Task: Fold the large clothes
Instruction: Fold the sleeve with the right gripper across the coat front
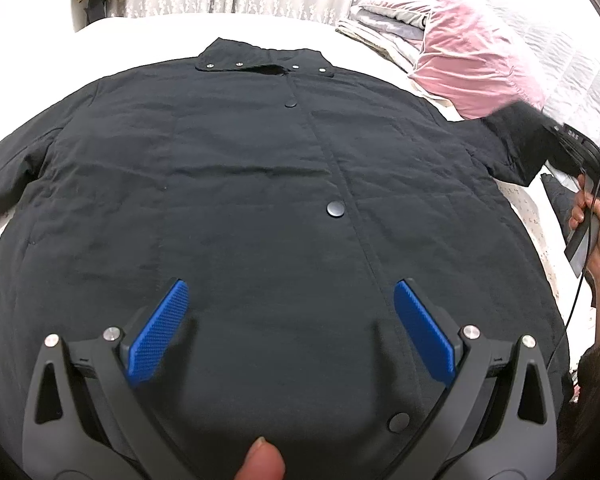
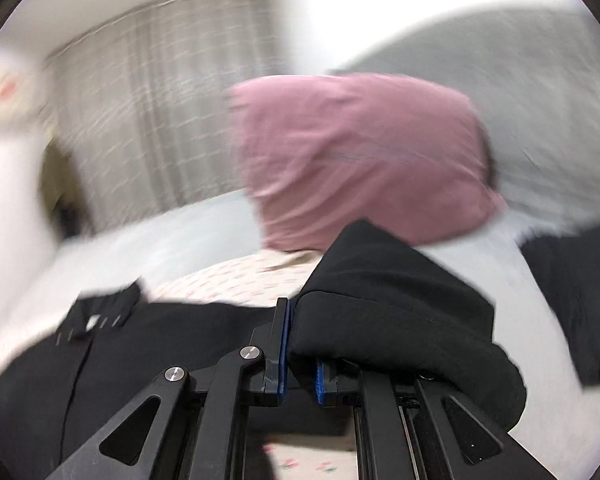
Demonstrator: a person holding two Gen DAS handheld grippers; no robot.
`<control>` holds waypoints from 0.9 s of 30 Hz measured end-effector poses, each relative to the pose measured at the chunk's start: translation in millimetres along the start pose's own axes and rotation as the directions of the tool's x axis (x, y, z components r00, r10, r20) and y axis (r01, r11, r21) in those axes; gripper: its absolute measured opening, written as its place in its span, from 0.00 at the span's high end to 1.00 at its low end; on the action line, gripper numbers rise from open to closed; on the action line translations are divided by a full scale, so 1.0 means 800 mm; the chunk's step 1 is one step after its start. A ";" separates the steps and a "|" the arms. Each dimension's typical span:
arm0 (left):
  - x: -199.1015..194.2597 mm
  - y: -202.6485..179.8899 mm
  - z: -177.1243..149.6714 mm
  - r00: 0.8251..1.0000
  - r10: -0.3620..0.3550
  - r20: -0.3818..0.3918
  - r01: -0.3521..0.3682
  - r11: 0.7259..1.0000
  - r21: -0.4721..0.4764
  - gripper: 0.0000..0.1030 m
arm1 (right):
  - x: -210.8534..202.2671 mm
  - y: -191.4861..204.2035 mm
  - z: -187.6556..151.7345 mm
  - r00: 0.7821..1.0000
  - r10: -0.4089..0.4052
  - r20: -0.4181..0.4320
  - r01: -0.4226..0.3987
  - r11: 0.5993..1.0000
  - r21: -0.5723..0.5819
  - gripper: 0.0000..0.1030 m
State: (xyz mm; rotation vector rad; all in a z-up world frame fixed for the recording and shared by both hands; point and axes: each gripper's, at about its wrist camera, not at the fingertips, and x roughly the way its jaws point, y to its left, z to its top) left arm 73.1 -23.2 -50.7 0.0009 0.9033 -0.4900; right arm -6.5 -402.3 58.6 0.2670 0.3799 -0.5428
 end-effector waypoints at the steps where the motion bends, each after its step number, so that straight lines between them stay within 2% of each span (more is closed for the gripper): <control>1: -0.001 0.000 0.000 1.000 -0.001 0.002 0.001 1.000 0.000 0.01 | -0.001 0.019 0.000 1.000 0.029 -0.007 -0.030 0.999 -0.042 0.91; 3: -0.005 0.000 0.001 1.000 -0.002 0.007 0.002 1.000 -0.001 0.01 | -0.002 0.068 -0.011 0.993 0.105 -0.060 -0.114 0.981 -0.157 0.91; 5: -0.008 0.000 -0.001 1.000 -0.003 0.010 0.003 1.000 -0.003 0.01 | 0.000 0.108 -0.026 0.984 0.141 -0.113 -0.165 0.954 -0.252 0.91; 8: -0.009 0.002 -0.004 1.000 -0.002 0.009 0.002 1.000 -0.004 0.01 | 0.013 0.172 -0.066 0.955 0.164 -0.248 -0.256 0.877 -0.407 0.91; 10: -0.009 0.003 -0.005 1.000 -0.001 0.005 0.001 1.000 -0.003 0.01 | 0.029 0.197 -0.102 0.924 0.137 -0.357 -0.304 0.829 -0.470 0.89; 12: -0.010 0.004 -0.006 1.000 0.002 0.003 -0.002 1.000 -0.002 0.01 | 0.054 0.213 -0.137 0.878 0.053 -0.476 -0.328 0.791 -0.517 0.84; 13: -0.010 0.005 -0.007 1.000 0.004 0.002 -0.004 1.000 0.000 0.01 | 0.061 0.215 -0.148 0.865 0.026 -0.502 -0.329 0.784 -0.526 0.80; 14: -0.011 0.006 -0.006 1.000 0.006 0.003 -0.006 1.000 0.002 0.01 | 0.063 0.216 -0.154 0.863 0.018 -0.505 -0.326 0.784 -0.529 0.80; 15: -0.012 0.006 -0.006 1.000 0.009 0.004 -0.009 1.000 0.004 0.01 | 0.062 0.213 -0.152 0.863 0.030 -0.504 -0.329 0.791 -0.516 0.75; 17: -0.010 0.007 -0.005 1.000 0.024 0.005 -0.024 1.000 0.009 0.01 | 0.058 0.200 -0.138 0.826 0.118 -0.552 -0.385 0.833 -0.398 0.55; 18: -0.009 0.007 -0.003 0.999 0.032 0.000 -0.032 0.999 0.011 0.01 | 0.051 0.186 -0.125 0.799 0.202 -0.567 -0.427 0.854 -0.297 0.40; 19: -0.007 0.007 -0.001 0.999 0.045 -0.004 -0.045 0.999 0.013 0.01 | 0.043 0.172 -0.114 0.785 0.273 -0.556 -0.456 0.863 -0.220 0.33; 20: -0.005 0.005 0.002 0.998 0.060 -0.006 -0.060 0.998 0.015 0.01 | 0.036 0.160 -0.105 0.781 0.314 -0.540 -0.469 0.866 -0.175 0.32; 21: -0.004 0.002 0.007 0.998 0.068 -0.005 -0.068 0.997 0.022 0.01 | 0.029 0.145 -0.096 0.782 0.345 -0.519 -0.471 0.872 -0.132 0.32; 24: 0.002 -0.012 0.021 0.998 0.064 0.000 -0.064 0.997 0.048 0.01 | 0.015 0.093 -0.076 0.806 0.387 -0.447 -0.431 0.902 0.003 0.32; 27: 0.021 -0.029 0.043 0.999 0.049 -0.016 -0.048 0.997 0.057 0.01 | 0.015 0.052 -0.075 0.823 0.382 -0.420 -0.363 0.923 0.128 0.32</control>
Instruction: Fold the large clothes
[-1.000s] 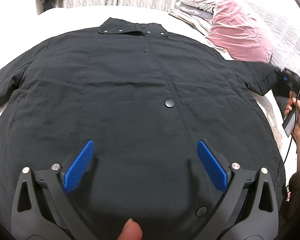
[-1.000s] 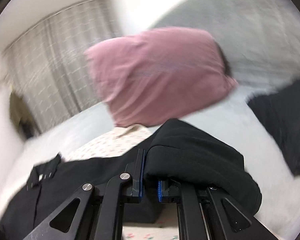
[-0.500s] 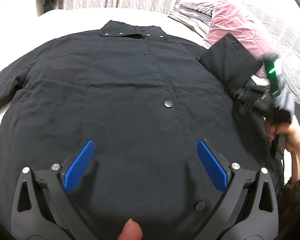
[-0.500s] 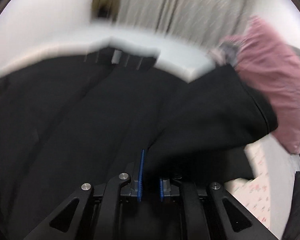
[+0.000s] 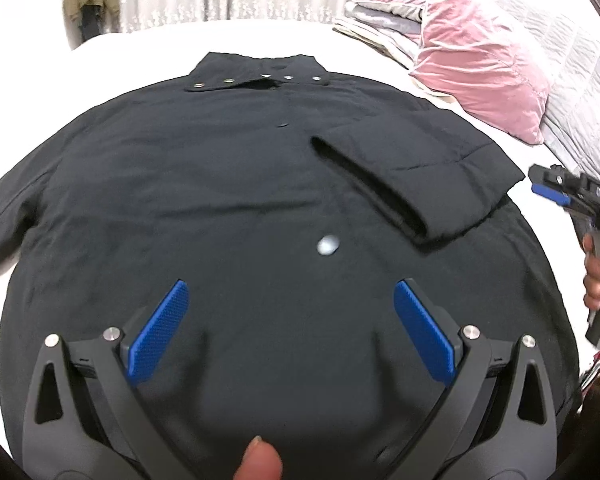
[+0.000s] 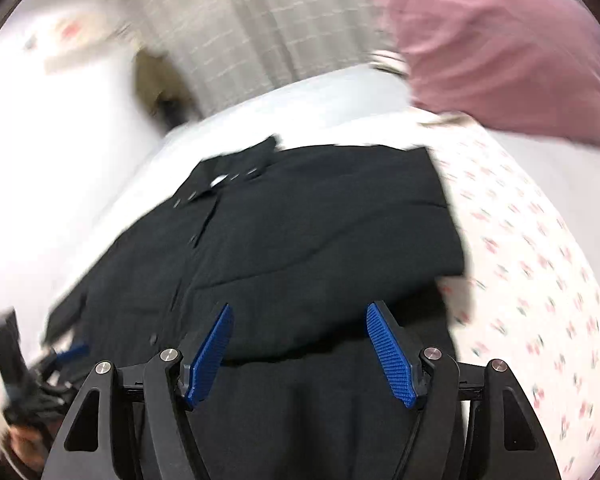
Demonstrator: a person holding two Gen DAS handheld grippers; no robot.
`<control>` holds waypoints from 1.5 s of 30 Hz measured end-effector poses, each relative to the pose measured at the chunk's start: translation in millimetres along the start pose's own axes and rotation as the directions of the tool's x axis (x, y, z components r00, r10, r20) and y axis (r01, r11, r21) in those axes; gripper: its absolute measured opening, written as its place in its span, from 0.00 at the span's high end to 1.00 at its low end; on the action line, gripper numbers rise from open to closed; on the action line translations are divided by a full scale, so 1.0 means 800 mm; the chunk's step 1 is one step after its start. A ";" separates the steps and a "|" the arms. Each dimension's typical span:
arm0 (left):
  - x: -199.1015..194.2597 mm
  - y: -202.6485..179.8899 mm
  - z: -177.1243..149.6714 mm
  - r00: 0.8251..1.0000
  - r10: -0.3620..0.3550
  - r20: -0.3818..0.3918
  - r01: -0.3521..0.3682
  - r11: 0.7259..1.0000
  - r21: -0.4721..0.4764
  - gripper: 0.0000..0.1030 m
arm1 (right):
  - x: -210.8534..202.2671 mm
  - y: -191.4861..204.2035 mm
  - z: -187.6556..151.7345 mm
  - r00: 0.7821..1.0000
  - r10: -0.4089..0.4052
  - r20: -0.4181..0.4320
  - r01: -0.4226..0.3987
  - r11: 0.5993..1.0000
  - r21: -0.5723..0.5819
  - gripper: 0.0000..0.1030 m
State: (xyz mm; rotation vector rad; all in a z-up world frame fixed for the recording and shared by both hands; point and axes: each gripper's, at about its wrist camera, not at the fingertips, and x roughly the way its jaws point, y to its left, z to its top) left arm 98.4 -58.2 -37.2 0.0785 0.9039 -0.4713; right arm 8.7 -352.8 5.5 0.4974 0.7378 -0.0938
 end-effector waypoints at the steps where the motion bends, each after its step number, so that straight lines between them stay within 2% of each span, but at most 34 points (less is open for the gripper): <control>1: 0.008 -0.004 0.007 1.000 -0.012 -0.008 0.012 1.000 -0.011 0.01 | -0.002 -0.011 0.000 1.000 -0.021 -0.002 0.022 0.999 0.038 0.32; 5: 0.051 -0.007 0.038 0.988 -0.145 -0.044 0.139 0.983 -0.122 0.01 | -0.001 -0.026 0.003 0.995 -0.095 -0.045 0.099 0.987 0.124 0.32; 8: 0.085 -0.008 0.054 0.967 -0.247 -0.067 0.228 0.950 -0.215 0.08 | -0.005 -0.038 0.003 0.991 -0.121 -0.053 0.128 0.978 0.164 0.32; 10: 0.106 -0.012 0.061 0.960 -0.269 -0.080 0.241 0.937 -0.254 0.19 | -0.010 -0.050 0.004 0.991 -0.129 -0.042 0.135 0.970 0.200 0.32; 11: 0.114 -0.017 0.065 0.963 -0.260 -0.071 0.234 0.937 -0.259 0.23 | -0.011 -0.056 0.004 0.991 -0.130 -0.037 0.134 0.966 0.223 0.32; 12: 0.116 -0.020 0.068 0.965 -0.254 -0.059 0.232 0.940 -0.252 0.35 | -0.016 -0.065 0.004 0.991 -0.128 -0.034 0.132 0.962 0.238 0.32; 13: 0.118 -0.026 0.073 0.967 -0.252 -0.045 0.235 0.943 -0.235 0.65 | -0.017 -0.068 0.004 0.992 -0.126 -0.032 0.130 0.959 0.252 0.32; 14: 0.122 -0.032 0.080 0.958 -0.282 -0.051 0.263 0.937 -0.229 0.83 | -0.017 -0.073 0.004 0.991 -0.127 -0.031 0.130 0.955 0.266 0.32; 15: 0.121 -0.033 0.084 0.963 -0.263 -0.052 0.245 0.941 -0.232 0.92 | -0.014 -0.078 0.006 0.991 -0.130 -0.029 0.133 0.952 0.277 0.32; 16: 0.114 -0.034 0.090 0.970 -0.242 -0.026 0.230 0.945 -0.234 0.95 | -0.017 -0.086 0.009 0.990 -0.136 -0.028 0.139 0.948 0.285 0.32; 19: 0.069 -0.037 0.119 0.967 -0.218 0.129 0.239 0.954 -0.179 0.96 | -0.012 -0.097 0.010 0.987 -0.158 -0.029 0.160 0.940 0.301 0.32; 21: 0.038 -0.031 0.139 0.959 -0.166 0.228 0.204 0.966 -0.155 0.96 | -0.011 -0.105 0.009 0.985 -0.169 -0.035 0.171 0.936 0.309 0.32; 23: 0.026 -0.019 0.158 0.957 -0.112 0.266 0.158 0.975 -0.158 0.96 | -0.008 -0.112 0.009 0.984 -0.176 -0.039 0.180 0.931 0.317 0.32; 25: 0.026 -0.002 0.170 0.961 -0.072 0.265 0.124 0.975 -0.186 0.96 | -0.005 -0.113 0.009 0.981 -0.188 -0.036 0.190 0.933 0.305 0.32; 28: 0.039 0.022 0.175 0.966 0.035 0.255 0.022 0.976 -0.215 0.96 | 0.006 -0.104 0.013 0.977 -0.214 -0.026 0.214 0.946 0.242 0.32; 29: 0.046 0.031 0.170 0.965 0.091 0.246 -0.036 0.975 -0.218 0.97 | 0.014 -0.099 0.014 0.975 -0.220 -0.028 0.220 0.951 0.217 0.32; 30: 0.053 0.037 0.168 0.961 0.139 0.240 -0.085 0.972 -0.220 0.99 | 0.019 -0.096 0.014 0.975 -0.220 -0.033 0.222 0.954 0.201 0.32; 31: 0.062 0.044 0.163 0.948 0.220 0.232 -0.170 0.961 -0.218 0.99 | 0.028 -0.091 0.015 0.975 -0.219 -0.043 0.223 0.958 0.183 0.32; 33: 0.080 0.061 0.161 0.935 0.301 0.185 -0.259 0.940 -0.223 0.99 | 0.046 -0.081 0.015 0.974 -0.218 -0.065 0.225 0.966 0.131 0.32; 34: 0.089 0.075 0.157 0.943 0.305 0.137 -0.265 0.932 -0.248 0.99 | 0.056 -0.074 0.014 0.972 -0.222 -0.077 0.229 0.968 0.099 0.32; 35: 0.093 0.090 0.151 0.961 0.257 0.104 -0.218 0.932 -0.291 0.99 | 0.064 -0.068 0.014 0.969 -0.231 -0.086 0.237 0.970 0.064 0.32; 36: 0.092 0.106 0.141 0.978 0.185 0.099 -0.141 0.929 -0.343 0.97 | 0.072 -0.059 0.012 0.965 -0.246 -0.093 0.249 0.968 0.018 0.32; 38: 0.089 0.119 0.130 0.990 0.088 0.112 -0.038 0.922 -0.386 0.83 | 0.086 -0.044 0.011 0.955 -0.282 -0.094 0.276 0.959 -0.069 0.32; 40: 0.092 0.115 0.128 0.994 0.019 0.104 0.020 0.932 -0.362 0.52 | 0.095 -0.034 0.011 0.949 -0.307 -0.074 0.297 0.947 -0.119 0.32; 42: 0.103 0.098 0.128 0.998 -0.029 0.059 0.046 0.948 -0.316 0.50 | 0.102 -0.031 0.011 0.950 -0.308 -0.058 0.298 0.945 -0.132 0.32; 44: 0.125 0.076 0.129 0.999 -0.035 -0.011 0.031 0.964 -0.263 0.50 | 0.107 -0.033 0.012 0.949 -0.313 -0.043 0.305 0.944 -0.126 0.32; 45: 0.130 0.070 0.127 0.999 -0.040 -0.024 0.033 0.968 -0.250 0.60 | 0.109 -0.035 0.012 0.950 -0.311 -0.039 0.304 0.945 -0.122 0.32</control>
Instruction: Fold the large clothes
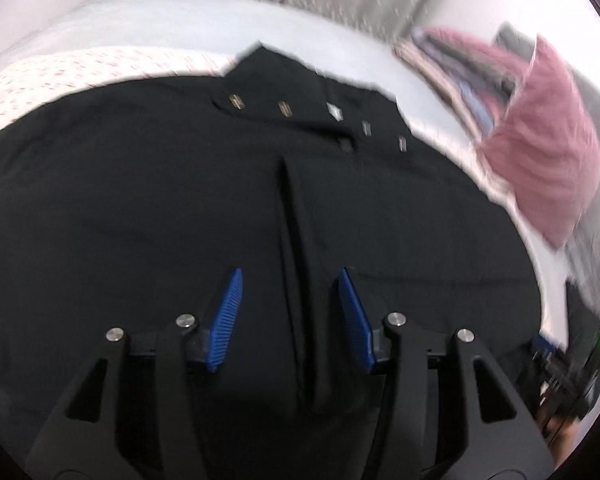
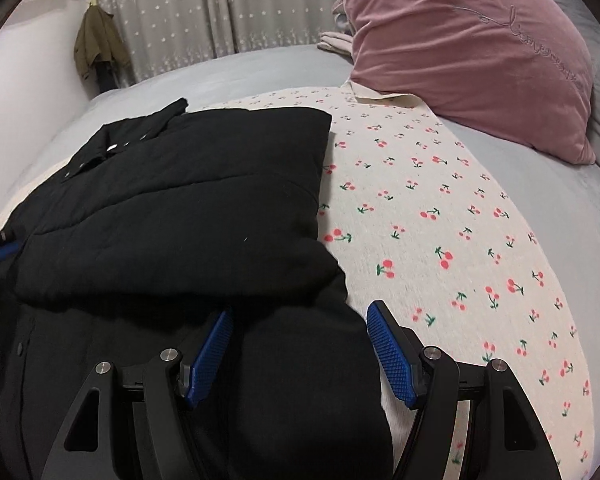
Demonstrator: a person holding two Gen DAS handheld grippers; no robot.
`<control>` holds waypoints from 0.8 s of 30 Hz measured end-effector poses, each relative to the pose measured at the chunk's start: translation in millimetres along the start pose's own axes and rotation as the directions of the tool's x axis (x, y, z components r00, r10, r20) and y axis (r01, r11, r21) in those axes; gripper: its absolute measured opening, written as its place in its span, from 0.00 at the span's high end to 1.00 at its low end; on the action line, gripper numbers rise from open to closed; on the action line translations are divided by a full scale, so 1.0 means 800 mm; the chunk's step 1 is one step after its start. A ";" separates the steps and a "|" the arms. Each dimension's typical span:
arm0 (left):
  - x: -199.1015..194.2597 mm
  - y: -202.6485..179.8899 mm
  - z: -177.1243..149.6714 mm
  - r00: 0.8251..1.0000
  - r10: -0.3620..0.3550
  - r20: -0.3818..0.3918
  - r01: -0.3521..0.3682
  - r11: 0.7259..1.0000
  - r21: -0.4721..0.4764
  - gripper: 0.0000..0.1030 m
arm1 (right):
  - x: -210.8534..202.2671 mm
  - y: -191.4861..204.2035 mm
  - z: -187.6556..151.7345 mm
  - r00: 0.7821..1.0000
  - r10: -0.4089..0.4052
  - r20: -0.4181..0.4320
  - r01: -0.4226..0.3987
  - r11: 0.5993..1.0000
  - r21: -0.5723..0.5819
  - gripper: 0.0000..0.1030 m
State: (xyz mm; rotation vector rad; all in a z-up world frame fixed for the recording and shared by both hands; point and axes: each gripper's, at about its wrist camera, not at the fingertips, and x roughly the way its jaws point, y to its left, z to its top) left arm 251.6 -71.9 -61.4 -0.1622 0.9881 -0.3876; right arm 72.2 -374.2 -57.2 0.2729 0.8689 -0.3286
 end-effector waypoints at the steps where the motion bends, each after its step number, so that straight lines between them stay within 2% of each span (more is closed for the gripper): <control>1: 0.001 -0.001 -0.003 1.000 -0.016 -0.002 0.016 1.000 0.007 0.88 | 0.003 -0.003 0.000 1.000 0.005 0.005 -0.005 1.000 0.005 0.32; 2: -0.001 -0.006 -0.008 1.000 -0.002 0.016 0.002 1.000 0.026 0.91 | 0.007 -0.006 0.000 1.000 0.010 0.009 -0.011 1.000 0.011 0.32; 4: -0.014 -0.017 -0.012 0.994 0.036 0.102 -0.043 0.997 0.068 0.95 | 0.009 -0.016 0.001 1.000 0.018 0.008 -0.019 0.998 0.052 0.33; 5: -0.022 -0.023 -0.013 0.984 0.075 0.163 -0.091 0.991 0.096 0.95 | 0.006 -0.024 0.002 1.000 -0.009 0.022 0.007 0.996 0.086 0.33; 6: -0.022 -0.027 -0.010 0.976 0.110 0.188 -0.133 0.985 0.113 1.00 | 0.003 -0.031 0.003 0.999 -0.040 0.031 0.036 0.993 0.112 0.33; 7: -0.016 -0.027 -0.005 0.961 0.189 0.203 -0.215 0.969 0.118 1.00 | 0.002 -0.039 0.003 0.999 -0.037 0.031 0.032 0.989 0.143 0.33; 8: -0.004 -0.021 0.003 0.931 0.301 0.205 -0.329 0.937 0.120 1.00 | 0.004 -0.047 0.002 0.999 -0.031 0.016 0.028 0.984 0.174 0.33; 9: 0.005 -0.013 0.006 0.924 0.339 0.177 -0.362 0.925 0.116 1.00 | 0.007 -0.050 0.001 0.999 -0.050 -0.001 0.050 0.982 0.185 0.33; 10: 0.013 -0.001 0.009 0.926 0.354 0.128 -0.367 0.926 0.093 1.00 | 0.008 -0.051 -0.001 0.998 -0.061 -0.007 0.062 0.981 0.184 0.33; 11: 0.013 0.014 0.011 0.939 0.328 0.099 -0.333 0.942 0.041 1.00 | 0.007 -0.050 -0.002 0.998 -0.065 -0.004 0.064 0.982 0.179 0.33; 13: -0.004 0.030 0.008 0.954 0.270 0.130 -0.268 0.963 -0.033 0.97 | 0.002 -0.047 0.000 0.997 -0.078 -0.018 0.080 0.984 0.161 0.31; 14: -0.012 0.033 0.006 0.957 0.257 0.137 -0.253 0.966 -0.043 0.94 | -0.002 -0.045 0.001 0.996 -0.084 -0.021 0.086 0.985 0.151 0.31; 16: -0.021 0.030 0.003 0.964 0.235 0.122 -0.235 0.972 -0.017 0.68 | -0.009 -0.042 0.002 0.996 -0.080 -0.027 0.083 0.986 0.144 0.31; 17: -0.026 0.026 -0.001 0.968 0.224 0.117 -0.226 0.974 0.003 0.60 | -0.013 -0.041 0.002 0.997 -0.075 -0.034 0.079 0.986 0.148 0.31; 19: -0.041 0.019 -0.005 0.971 0.206 0.123 -0.213 0.976 0.045 0.34 | -0.022 -0.037 0.002 0.998 -0.051 -0.038 0.057 0.986 0.158 0.31; 21: -0.060 0.010 -0.013 0.971 0.197 0.136 -0.211 0.973 0.098 0.23 | -0.037 -0.031 0.003 0.999 -0.029 -0.032 0.033 0.986 0.163 0.31; 24: -0.084 0.008 -0.021 0.966 0.216 0.140 -0.233 0.965 0.121 0.19 | -0.067 -0.013 0.007 1.000 -0.019 0.004 0.018 0.988 0.155 0.31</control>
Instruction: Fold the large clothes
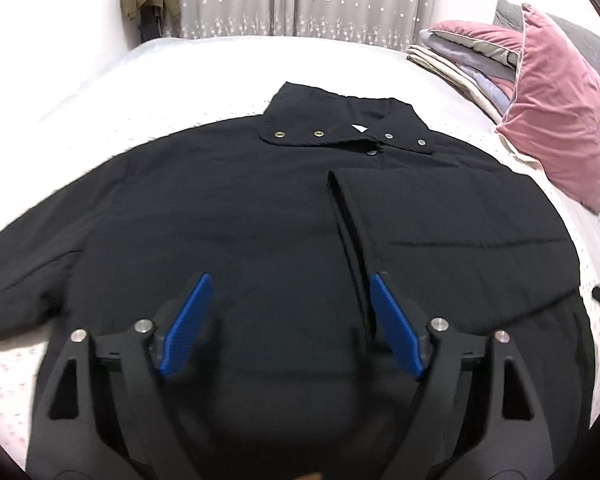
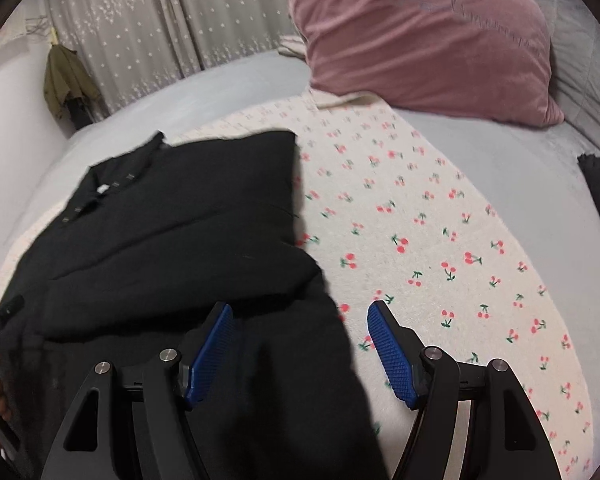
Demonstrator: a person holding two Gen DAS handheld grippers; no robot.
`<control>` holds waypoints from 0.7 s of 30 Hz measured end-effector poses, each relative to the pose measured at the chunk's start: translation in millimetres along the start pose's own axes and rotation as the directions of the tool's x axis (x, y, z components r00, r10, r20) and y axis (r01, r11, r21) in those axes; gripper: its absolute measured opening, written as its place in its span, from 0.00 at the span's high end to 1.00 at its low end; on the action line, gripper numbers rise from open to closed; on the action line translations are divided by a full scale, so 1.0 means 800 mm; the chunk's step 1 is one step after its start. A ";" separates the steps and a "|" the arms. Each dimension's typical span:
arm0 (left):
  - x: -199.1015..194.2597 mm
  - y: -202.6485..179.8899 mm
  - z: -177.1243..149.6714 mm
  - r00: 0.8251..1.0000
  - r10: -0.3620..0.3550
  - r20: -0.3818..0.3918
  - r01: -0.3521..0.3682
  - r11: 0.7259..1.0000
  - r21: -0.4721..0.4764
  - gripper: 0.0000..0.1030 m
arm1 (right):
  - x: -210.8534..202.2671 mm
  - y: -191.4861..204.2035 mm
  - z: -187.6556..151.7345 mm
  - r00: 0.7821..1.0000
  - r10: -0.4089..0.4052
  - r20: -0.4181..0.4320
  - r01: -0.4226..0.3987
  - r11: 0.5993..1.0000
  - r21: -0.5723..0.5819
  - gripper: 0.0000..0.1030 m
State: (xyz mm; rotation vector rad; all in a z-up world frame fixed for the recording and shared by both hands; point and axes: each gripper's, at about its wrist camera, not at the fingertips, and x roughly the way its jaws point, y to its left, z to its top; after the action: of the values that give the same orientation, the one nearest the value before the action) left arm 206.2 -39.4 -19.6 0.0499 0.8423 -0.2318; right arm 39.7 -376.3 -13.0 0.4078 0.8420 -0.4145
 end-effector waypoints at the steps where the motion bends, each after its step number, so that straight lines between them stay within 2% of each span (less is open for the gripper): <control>1: -0.011 0.006 -0.003 1.000 -0.001 -0.006 0.001 1.000 -0.004 0.16 | -0.008 0.005 -0.001 1.000 0.008 0.009 -0.008 1.000 -0.002 0.30; 6: -0.049 0.048 -0.019 0.999 0.026 -0.018 -0.027 0.998 -0.052 0.07 | -0.042 0.032 -0.012 0.998 0.055 0.020 -0.055 0.998 -0.003 0.23; 12: -0.086 0.125 -0.048 0.996 0.075 -0.055 -0.083 0.986 -0.148 0.05 | -0.061 0.064 -0.031 0.997 0.077 0.001 -0.077 0.996 -0.038 0.21; 16: -0.098 0.186 -0.074 0.992 0.107 -0.066 -0.120 0.965 -0.235 0.03 | -0.067 0.087 -0.047 0.997 0.078 -0.017 -0.079 0.993 -0.084 0.19; 21: -0.094 0.272 -0.113 0.981 0.173 -0.085 -0.192 0.917 -0.350 0.03 | -0.069 0.104 -0.065 0.994 0.101 -0.045 -0.106 0.987 -0.125 0.17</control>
State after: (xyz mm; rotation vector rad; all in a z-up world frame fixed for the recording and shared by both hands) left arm 140.5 198.1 -34.2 -0.2065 0.9158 0.1024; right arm 16.5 -269.6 13.7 0.3408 0.8751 -0.2558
